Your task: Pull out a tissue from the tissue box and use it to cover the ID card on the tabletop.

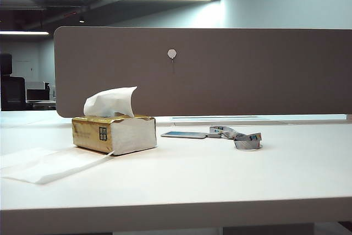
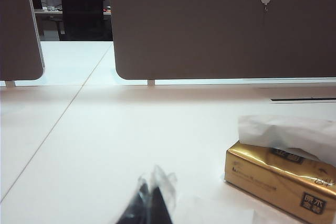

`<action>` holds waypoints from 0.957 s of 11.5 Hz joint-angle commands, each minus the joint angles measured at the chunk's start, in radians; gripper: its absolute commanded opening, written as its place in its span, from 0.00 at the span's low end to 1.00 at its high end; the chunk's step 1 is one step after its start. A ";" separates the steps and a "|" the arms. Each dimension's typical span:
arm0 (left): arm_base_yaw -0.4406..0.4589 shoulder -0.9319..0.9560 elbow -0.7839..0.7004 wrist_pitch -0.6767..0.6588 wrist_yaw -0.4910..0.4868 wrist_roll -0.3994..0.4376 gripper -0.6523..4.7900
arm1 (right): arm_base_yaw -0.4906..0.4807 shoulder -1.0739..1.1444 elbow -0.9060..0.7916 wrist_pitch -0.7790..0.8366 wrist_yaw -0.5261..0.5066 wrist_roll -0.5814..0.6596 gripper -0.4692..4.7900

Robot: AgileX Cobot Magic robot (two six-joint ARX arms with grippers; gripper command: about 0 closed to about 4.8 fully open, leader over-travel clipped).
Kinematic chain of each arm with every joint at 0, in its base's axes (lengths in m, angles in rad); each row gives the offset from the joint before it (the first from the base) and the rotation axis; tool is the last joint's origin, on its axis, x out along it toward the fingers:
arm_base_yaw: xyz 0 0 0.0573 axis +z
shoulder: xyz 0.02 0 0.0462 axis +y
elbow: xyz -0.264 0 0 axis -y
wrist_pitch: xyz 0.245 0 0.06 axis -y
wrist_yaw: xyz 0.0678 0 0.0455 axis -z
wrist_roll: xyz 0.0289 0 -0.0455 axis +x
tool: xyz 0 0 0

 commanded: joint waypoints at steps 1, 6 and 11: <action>0.000 0.001 0.004 0.019 0.004 0.000 0.11 | 0.001 -0.001 0.000 0.005 0.001 -0.003 0.08; -0.001 0.001 0.004 0.020 0.159 0.000 0.11 | 0.001 -0.001 0.000 0.033 -0.006 -0.003 0.08; -0.001 0.001 0.004 0.022 0.377 0.000 0.11 | 0.001 -0.001 0.007 0.074 -0.006 -0.003 0.08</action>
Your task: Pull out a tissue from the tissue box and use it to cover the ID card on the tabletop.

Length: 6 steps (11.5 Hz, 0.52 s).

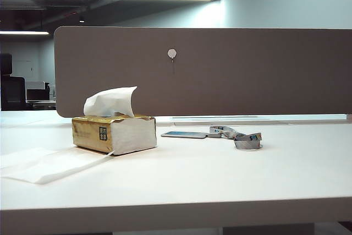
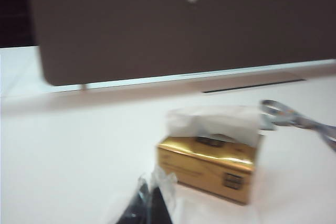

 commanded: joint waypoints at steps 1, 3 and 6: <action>-0.001 0.001 0.004 0.027 0.144 0.000 0.11 | 0.001 0.011 0.096 0.014 -0.076 -0.008 0.08; -0.001 0.001 0.004 0.027 0.144 0.000 0.11 | 0.001 0.031 0.140 -0.016 -0.089 -0.016 0.08; -0.001 0.001 0.004 0.073 0.116 -0.045 0.11 | 0.191 0.867 0.775 -0.132 -0.504 -0.103 0.08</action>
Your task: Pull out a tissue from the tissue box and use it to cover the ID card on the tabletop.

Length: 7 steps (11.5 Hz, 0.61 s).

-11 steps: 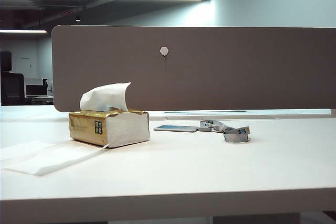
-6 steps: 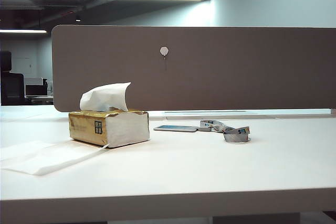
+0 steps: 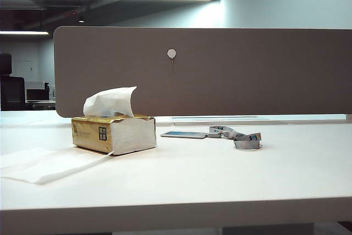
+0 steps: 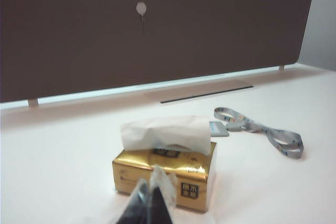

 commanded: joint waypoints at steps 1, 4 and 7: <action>-0.001 0.001 0.004 0.027 -0.021 -0.003 0.11 | 0.195 0.447 0.238 0.064 -0.033 0.012 0.08; -0.001 0.001 0.004 0.027 -0.019 -0.005 0.11 | 0.298 0.700 0.265 0.306 -0.020 0.013 0.08; -0.001 0.001 0.004 0.027 -0.022 -0.006 0.11 | 0.361 0.940 0.272 0.505 0.002 0.098 0.22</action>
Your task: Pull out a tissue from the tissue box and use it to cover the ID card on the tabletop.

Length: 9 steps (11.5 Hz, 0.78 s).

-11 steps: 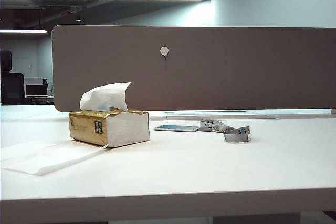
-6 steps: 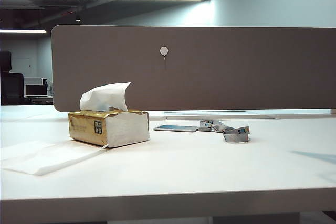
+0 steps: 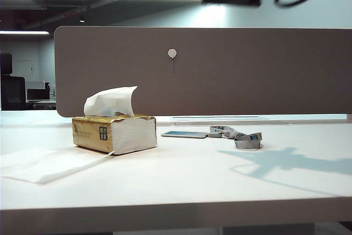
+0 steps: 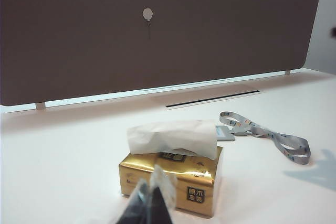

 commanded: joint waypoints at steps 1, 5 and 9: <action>-0.001 0.001 0.004 0.011 -0.003 -0.003 0.11 | 0.060 0.255 0.067 0.154 0.020 0.124 0.37; -0.001 0.001 0.004 0.011 -0.002 -0.003 0.11 | 0.121 0.476 0.247 0.154 0.018 0.123 0.49; -0.001 0.001 0.004 0.011 -0.003 -0.003 0.11 | 0.138 0.602 0.327 0.131 0.028 0.123 0.53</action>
